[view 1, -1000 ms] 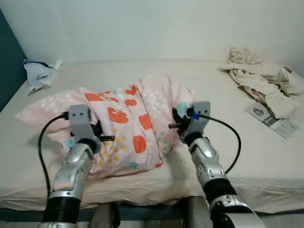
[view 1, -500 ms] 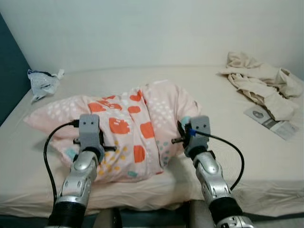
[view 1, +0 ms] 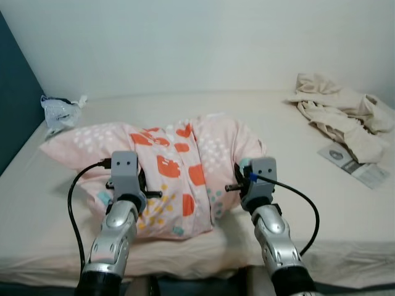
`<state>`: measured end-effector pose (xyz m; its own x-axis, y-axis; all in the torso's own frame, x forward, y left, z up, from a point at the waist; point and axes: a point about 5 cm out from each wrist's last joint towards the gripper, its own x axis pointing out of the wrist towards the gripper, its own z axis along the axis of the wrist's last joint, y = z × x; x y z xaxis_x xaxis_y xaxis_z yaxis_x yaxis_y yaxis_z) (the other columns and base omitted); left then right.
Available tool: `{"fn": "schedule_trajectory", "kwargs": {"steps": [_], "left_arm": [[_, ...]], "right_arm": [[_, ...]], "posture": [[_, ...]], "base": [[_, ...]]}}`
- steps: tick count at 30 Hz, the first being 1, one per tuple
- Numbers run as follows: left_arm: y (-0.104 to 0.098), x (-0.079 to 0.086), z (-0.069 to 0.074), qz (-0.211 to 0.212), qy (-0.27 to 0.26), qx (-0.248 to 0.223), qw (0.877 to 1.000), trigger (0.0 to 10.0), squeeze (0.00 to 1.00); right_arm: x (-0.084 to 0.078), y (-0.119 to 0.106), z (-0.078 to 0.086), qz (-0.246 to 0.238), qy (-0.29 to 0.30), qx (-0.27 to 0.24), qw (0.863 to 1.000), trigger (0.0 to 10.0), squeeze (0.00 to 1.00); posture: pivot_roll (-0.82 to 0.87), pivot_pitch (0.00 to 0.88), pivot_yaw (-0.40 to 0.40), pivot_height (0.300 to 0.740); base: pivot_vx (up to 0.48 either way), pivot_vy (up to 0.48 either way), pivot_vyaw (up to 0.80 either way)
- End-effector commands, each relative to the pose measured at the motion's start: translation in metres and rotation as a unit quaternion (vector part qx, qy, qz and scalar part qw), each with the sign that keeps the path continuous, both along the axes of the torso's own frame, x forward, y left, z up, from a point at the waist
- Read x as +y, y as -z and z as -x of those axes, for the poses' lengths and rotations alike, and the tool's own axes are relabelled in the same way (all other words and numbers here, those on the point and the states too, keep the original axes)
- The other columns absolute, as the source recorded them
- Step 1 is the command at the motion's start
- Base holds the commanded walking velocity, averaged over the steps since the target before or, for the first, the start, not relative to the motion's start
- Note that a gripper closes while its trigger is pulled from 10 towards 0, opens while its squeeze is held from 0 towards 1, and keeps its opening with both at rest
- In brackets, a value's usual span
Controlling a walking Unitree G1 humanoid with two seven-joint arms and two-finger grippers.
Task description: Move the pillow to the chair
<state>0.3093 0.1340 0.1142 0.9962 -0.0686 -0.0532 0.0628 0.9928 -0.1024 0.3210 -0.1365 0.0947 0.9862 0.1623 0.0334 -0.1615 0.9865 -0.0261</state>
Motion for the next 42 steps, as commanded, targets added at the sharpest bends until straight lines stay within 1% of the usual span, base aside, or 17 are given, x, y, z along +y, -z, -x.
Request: {"fn": "schedule_trajectory", "kwargs": {"steps": [1,3,6,7,8,10,15,19,24,26,32,33,35,37,38,41,42], "left_arm": [[-0.008,-0.015,0.002,-0.001,0.036,-0.024,0.999,10.0,0.00],[-0.009,-0.014,0.002,-0.005,0.033,-0.032,0.999,10.0,0.00],[-0.010,-0.012,0.001,0.006,0.029,-0.032,0.999,10.0,0.00],[-0.010,-0.010,0.001,0.028,0.019,-0.026,0.999,10.0,0.00],[-0.010,-0.009,0.001,0.039,0.014,-0.023,0.999,10.0,0.00],[-0.011,-0.008,0.001,0.042,0.012,-0.024,0.999,10.0,0.00],[-0.008,-0.007,0.000,0.029,0.026,-0.019,0.999,10.0,0.00],[-0.003,-0.002,0.002,0.011,0.035,-0.013,0.999,10.0,0.00],[-0.002,0.004,0.003,0.007,0.031,-0.012,0.999,10.0,0.00],[-0.005,0.007,0.002,0.017,0.027,-0.015,0.999,10.0,0.00],[-0.012,0.006,-0.001,0.020,0.033,-0.027,0.999,10.0,0.00],[-0.012,0.005,-0.001,0.019,0.037,-0.029,0.999,10.0,0.00],[-0.010,0.003,-0.001,0.012,0.047,-0.024,0.999,10.0,0.00],[-0.003,0.000,0.001,0.018,0.060,-0.009,0.998,10.0,0.00],[-0.003,0.000,0.001,0.018,0.060,-0.009,0.998,10.0,0.00],[0.010,0.000,0.005,0.011,0.060,0.013,0.998,10.0,0.00],[0.015,0.001,0.006,0.001,0.058,0.029,0.998,10.0,0.00]], "right_arm": [[0.012,-0.006,0.001,-0.003,-0.022,-0.011,1.000,10.0,0.00],[0.012,-0.006,0.001,-0.003,-0.023,-0.009,1.000,10.0,0.00],[0.014,-0.007,0.001,-0.001,-0.025,-0.009,1.000,10.0,0.00],[0.014,-0.007,0.002,-0.001,-0.026,-0.009,1.000,10.0,0.00],[0.014,-0.007,0.002,-0.001,-0.025,-0.008,1.000,10.0,0.00],[0.014,-0.007,0.002,-0.001,-0.026,-0.007,1.000,10.0,0.00],[0.013,-0.006,0.004,-0.003,-0.025,-0.002,1.000,10.0,0.00],[0.013,-0.006,0.007,-0.003,-0.027,0.001,1.000,10.0,0.00],[0.011,-0.006,0.007,-0.003,-0.026,0.003,1.000,10.0,0.00],[0.008,-0.006,0.008,-0.004,-0.024,0.005,1.000,10.0,0.00],[0.006,-0.005,0.007,0.006,-0.024,0.008,1.000,10.0,0.00],[0.006,-0.004,0.007,0.006,-0.024,0.011,1.000,10.0,0.00],[0.009,0.006,0.008,0.003,-0.040,0.041,0.998,10.0,0.00],[0.010,0.016,0.010,0.026,-0.050,0.066,0.996,10.0,0.00],[0.010,0.016,0.010,0.026,-0.050,0.066,0.996,10.0,0.00],[0.007,0.031,0.015,0.036,-0.058,0.102,0.992,10.0,0.00],[0.007,0.034,0.017,0.037,-0.061,0.114,0.991,10.0,0.00]], "posture": [[0.02,0.011,0.022,0.646],[0.02,0.011,0.022,0.656],[0.02,0.011,0.022,0.671],[0.02,0.013,0.023,0.681],[0.02,0.013,0.023,0.686],[0.02,0.013,0.024,0.691],[0.01,0.016,0.023,0.716],[0.00,0.015,0.031,0.736],[0.00,0.009,0.032,0.740],[0.00,0.007,0.030,0.740],[0.00,0.000,0.031,0.740],[0.00,0.000,0.033,0.740],[0.00,0.000,0.033,0.740],[-0.01,0.000,0.038,0.740],[-0.01,0.000,0.038,0.740],[-0.01,0.000,0.041,0.740],[-0.01,0.000,0.040,0.740]], "base": [[0.000,0.000,0.00],[0.000,0.000,0.00],[0.000,0.000,0.00],[0.000,0.000,0.00],[0.000,0.000,0.00],[0.000,0.000,0.00],[0.000,0.000,0.00],[0.000,0.000,0.00],[0.000,0.000,0.00],[0.000,0.000,0.00],[0.000,0.000,0.00],[0.000,0.000,0.00],[0.000,0.000,0.00],[0.000,0.000,0.00],[0.000,0.000,0.00],[0.000,0.000,0.00],[0.000,0.000,0.00]]}}
